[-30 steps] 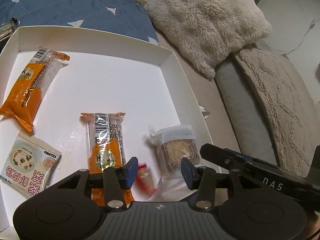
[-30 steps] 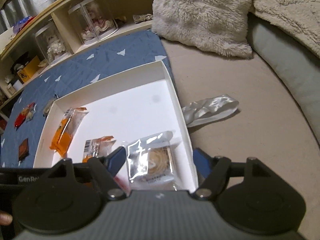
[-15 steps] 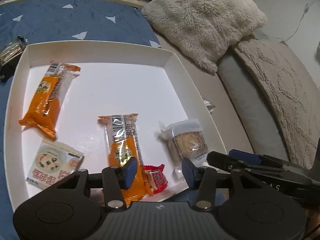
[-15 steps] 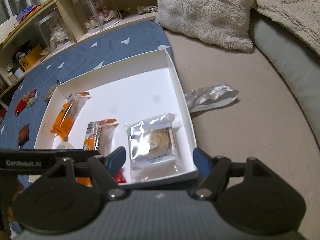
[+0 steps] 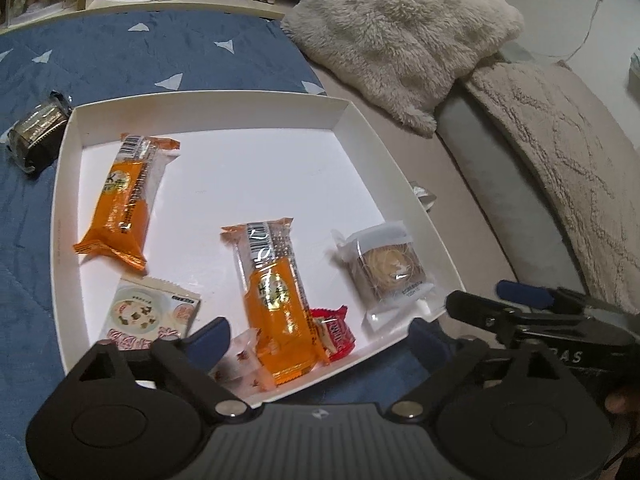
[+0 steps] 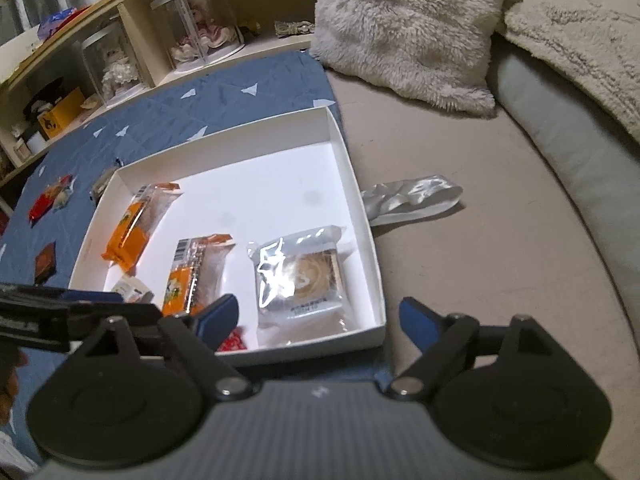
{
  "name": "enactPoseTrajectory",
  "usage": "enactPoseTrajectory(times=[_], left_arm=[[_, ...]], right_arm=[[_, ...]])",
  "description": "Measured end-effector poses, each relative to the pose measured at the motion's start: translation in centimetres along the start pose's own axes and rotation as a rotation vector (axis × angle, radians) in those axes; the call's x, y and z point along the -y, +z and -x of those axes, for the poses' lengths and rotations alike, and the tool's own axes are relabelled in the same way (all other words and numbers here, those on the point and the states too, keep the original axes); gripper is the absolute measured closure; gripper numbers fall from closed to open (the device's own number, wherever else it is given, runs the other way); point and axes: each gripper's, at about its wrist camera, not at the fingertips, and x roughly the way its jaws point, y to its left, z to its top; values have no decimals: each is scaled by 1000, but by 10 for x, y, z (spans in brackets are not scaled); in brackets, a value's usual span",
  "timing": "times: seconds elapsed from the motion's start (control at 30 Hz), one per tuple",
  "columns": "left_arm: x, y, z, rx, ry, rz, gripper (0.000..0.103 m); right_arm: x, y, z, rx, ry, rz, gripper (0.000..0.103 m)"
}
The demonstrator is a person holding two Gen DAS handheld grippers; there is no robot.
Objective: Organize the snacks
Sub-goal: 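Withdraw both open tools from the tray toward the remaining snacks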
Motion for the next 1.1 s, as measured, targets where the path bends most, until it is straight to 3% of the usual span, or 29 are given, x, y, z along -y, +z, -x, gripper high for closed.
enactPoseTrajectory(times=[0.1, 0.7, 1.1], left_arm=[[-2, -1, 4, 3, 14, -8, 0], [-57, 5, 41, 49, 87, 25, 0], [-116, 9, 84, 104, 175, 76, 0]], right_arm=[[0, 0, 4, 0, -25, 3, 1], [-21, 13, 11, 33, -61, 78, 0], [-74, 39, 1, 57, -30, 146, 0]])
